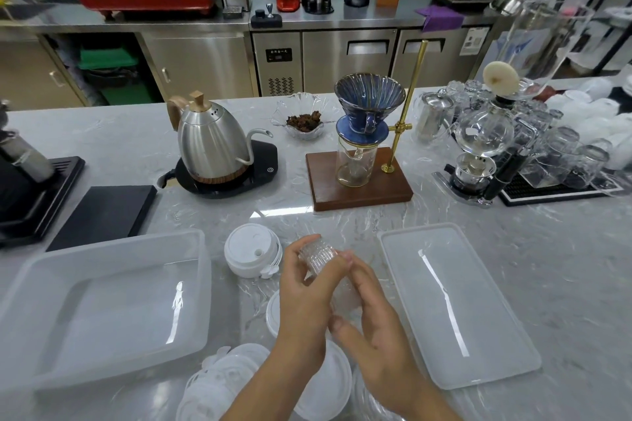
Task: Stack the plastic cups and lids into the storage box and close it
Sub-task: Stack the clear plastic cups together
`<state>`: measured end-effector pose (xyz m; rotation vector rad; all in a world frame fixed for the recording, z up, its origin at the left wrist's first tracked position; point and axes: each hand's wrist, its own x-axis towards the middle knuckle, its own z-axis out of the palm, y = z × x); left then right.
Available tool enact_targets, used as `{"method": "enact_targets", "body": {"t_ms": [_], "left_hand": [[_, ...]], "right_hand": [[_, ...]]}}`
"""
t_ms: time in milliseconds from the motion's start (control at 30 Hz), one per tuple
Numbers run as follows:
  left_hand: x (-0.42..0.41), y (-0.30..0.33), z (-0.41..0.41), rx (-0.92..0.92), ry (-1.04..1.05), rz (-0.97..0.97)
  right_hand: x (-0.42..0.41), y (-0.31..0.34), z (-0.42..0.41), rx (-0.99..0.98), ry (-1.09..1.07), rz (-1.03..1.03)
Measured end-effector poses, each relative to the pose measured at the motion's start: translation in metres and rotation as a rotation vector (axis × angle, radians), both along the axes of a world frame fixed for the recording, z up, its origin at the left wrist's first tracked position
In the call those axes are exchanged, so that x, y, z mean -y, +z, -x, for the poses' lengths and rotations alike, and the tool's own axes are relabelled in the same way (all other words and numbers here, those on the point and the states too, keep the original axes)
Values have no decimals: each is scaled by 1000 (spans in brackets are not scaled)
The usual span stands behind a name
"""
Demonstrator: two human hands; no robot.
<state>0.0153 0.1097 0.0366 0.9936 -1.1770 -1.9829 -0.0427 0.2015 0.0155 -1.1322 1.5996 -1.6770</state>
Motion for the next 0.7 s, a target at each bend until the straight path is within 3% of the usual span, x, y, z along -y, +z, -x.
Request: {"method": "enact_targets", "body": {"t_ms": [367, 700], "left_hand": [[-8, 3, -7, -52, -13, 20], [-24, -1, -14, 51, -105, 142]], "right_hand": [[-7, -4, -5, -219, -217, -63], [-23, 3, -19, -189, -295, -95]]}}
